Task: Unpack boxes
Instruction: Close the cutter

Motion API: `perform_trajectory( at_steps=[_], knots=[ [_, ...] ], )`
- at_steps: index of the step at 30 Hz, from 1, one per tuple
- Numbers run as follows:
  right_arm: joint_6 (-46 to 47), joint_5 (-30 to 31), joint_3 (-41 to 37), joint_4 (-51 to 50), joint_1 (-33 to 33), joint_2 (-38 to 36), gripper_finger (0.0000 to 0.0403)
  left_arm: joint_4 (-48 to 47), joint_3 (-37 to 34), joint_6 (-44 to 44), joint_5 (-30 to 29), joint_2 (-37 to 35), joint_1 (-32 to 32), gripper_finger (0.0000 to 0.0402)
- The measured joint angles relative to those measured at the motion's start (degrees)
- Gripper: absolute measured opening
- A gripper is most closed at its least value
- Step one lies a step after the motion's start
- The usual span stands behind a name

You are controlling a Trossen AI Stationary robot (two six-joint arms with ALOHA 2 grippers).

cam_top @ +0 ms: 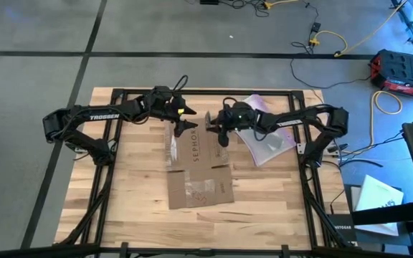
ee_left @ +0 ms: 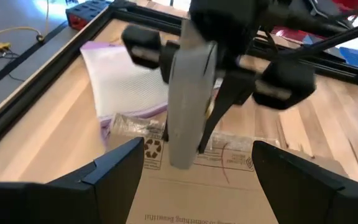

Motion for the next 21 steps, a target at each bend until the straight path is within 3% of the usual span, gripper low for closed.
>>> perform_trajectory(
  at_steps=[7,16,21],
  knots=[
    [1.3,-0.6,-3.7,9.3,0.0,4.0,0.0094,1.0,0.0,-3.1,-0.2,0.0,-2.4,0.0285],
    [-3.5,0.6,-9.5,14.1,2.0,4.5,0.0094,0.5,0.0,-2.6,-14.2,0.1,-11.4,0.0271],
    [-5.2,0.2,-10.3,16.7,1.9,7.6,0.0094,1.0,0.0,-4.9,-16.7,0.7,-13.9,0.026]
  ],
)
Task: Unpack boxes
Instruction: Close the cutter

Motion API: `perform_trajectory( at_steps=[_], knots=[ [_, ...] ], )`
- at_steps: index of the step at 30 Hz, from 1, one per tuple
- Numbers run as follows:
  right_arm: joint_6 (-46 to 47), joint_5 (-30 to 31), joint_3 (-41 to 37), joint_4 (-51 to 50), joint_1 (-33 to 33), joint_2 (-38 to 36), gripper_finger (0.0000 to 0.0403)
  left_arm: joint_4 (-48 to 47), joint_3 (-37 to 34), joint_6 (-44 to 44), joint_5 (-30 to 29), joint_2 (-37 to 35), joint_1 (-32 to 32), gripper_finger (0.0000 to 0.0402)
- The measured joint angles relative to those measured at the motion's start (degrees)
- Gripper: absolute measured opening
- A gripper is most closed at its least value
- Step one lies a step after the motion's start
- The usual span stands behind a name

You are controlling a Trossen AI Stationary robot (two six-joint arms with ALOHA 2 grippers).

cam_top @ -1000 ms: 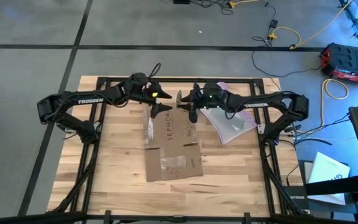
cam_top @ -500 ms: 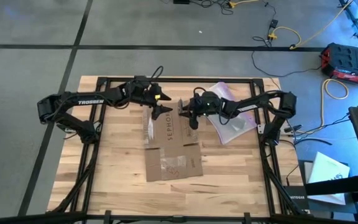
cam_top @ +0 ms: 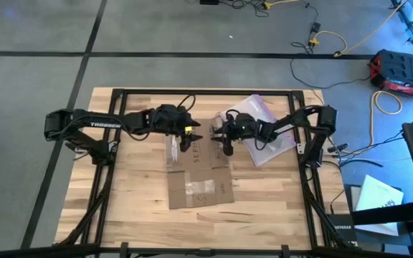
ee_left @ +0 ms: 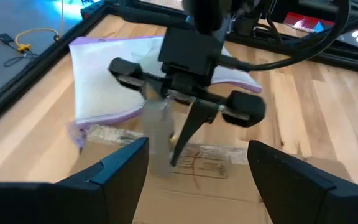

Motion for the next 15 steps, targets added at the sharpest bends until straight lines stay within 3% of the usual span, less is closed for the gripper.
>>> perform_trajectory(
  at_steps=[6,15],
  knots=[
    [0.5,-3.1,0.2,7.8,0.0,6.1,0.009,0.1,0.0,-4.0,-1.0,0.0,-1.4,0.0257],
    [1.8,-2.3,0.0,6.8,0.0,4.5,0.0089,0.2,0.0,-3.9,-1.1,0.1,-4.8,0.0256]
  ],
)
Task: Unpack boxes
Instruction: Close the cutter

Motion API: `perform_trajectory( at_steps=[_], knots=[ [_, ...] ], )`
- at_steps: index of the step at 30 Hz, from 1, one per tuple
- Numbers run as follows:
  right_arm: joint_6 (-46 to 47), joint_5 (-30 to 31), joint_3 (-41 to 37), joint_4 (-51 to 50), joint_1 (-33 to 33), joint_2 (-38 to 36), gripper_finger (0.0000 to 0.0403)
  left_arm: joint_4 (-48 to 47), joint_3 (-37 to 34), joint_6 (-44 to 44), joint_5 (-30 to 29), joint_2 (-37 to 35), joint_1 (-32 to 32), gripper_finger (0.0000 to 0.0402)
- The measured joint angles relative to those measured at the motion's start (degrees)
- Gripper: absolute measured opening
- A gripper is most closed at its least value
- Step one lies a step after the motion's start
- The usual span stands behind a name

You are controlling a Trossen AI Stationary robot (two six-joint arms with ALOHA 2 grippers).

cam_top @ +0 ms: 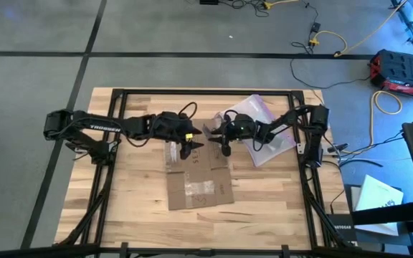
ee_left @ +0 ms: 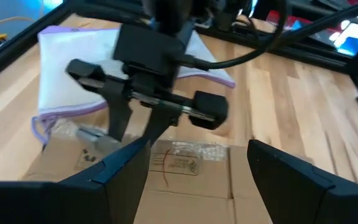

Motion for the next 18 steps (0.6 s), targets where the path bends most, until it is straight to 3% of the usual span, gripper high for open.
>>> perform_trajectory(
  at_steps=[8,18],
  knots=[
    [-0.3,0.1,0.0,-7.0,0.0,-3.1,0.0089,1.0,0.0,-1.5,-1.3,0.0,-1.1,0.0256],
    [-0.9,1.0,-0.4,-11.1,0.0,-7.7,0.0089,-3.3,-0.4,-2.8,-15.0,0.0,1.0,0.0256]
  ],
)
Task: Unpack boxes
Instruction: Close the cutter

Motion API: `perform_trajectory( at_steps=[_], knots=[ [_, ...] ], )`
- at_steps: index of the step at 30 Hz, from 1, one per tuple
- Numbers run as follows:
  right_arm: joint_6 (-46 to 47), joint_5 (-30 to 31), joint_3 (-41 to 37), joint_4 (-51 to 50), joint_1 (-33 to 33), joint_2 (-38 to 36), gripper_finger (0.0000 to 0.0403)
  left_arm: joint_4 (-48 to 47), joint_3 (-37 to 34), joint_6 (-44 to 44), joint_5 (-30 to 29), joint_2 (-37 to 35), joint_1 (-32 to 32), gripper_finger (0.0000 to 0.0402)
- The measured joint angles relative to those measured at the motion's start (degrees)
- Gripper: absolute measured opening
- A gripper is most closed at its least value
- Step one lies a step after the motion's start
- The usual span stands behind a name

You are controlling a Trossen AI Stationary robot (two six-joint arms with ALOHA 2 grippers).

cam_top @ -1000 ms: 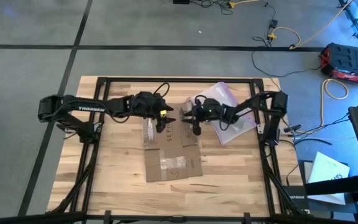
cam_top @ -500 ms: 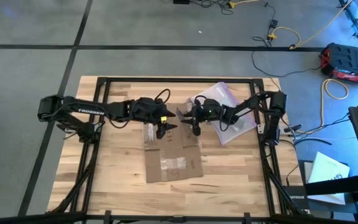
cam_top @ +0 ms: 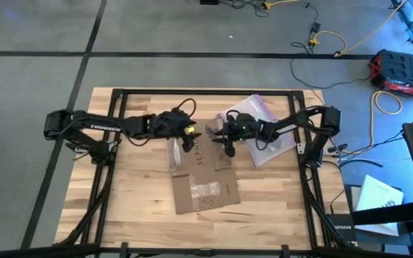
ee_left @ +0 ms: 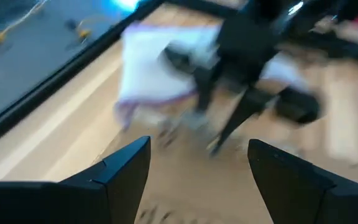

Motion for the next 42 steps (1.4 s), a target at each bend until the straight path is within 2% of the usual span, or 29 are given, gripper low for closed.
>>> perform_trajectory(
  at_steps=[5,8,12,15,17,20,23,29,32,42],
  knots=[
    [2.1,0.0,0.3,0.6,0.0,-2.6,0.0088,-8.8,-2.9,-3.0,-0.6,0.0,3.3,0.0256],
    [5.3,0.6,2.4,-6.3,0.0,-4.0,0.0088,-9.4,-7.2,-6.2,-0.6,0.0,5.2,0.0256],
    [4.7,0.6,6.3,-14.1,1.6,-6.0,0.0088,-4.9,-10.6,-9.6,-0.6,0.0,5.8,0.0256],
    [4.7,0.1,9.6,-17.4,2.9,-6.4,0.0088,3.0,-11.4,-10.4,0.0,0.1,5.2,0.0256],
    [5.1,0.3,13.5,-27.8,3.6,-6.5,0.0088,8.1,-11.3,-9.6,0.2,0.0,4.7,0.0256],
    [3.2,4.9,19.0,-45.2,4.5,-6.2,0.0088,9.7,-11.3,-9.3,0.3,0.0,4.9,0.0256],
    [1.4,9.2,24.3,-55.5,5.4,-6.2,0.0088,7.6,-11.3,-8.8,0.3,0.0,5.6,0.0256],
    [-1.9,8.4,34.6,-74.0,5.2,-4.0,0.0088,5.7,-11.4,-6.2,0.3,0.0,7.0,0.0256],
    [-2.8,7.3,36.2,-76.9,5.2,-0.7,0.0088,6.0,-11.4,-5.8,0.3,0.0,7.1,0.0256],
    [-8.2,5.5,36.3,-76.4,5.6,10.9,0.0088,5.2,-11.4,-5.8,0.3,0.0,6.8,0.0256]
  ],
)
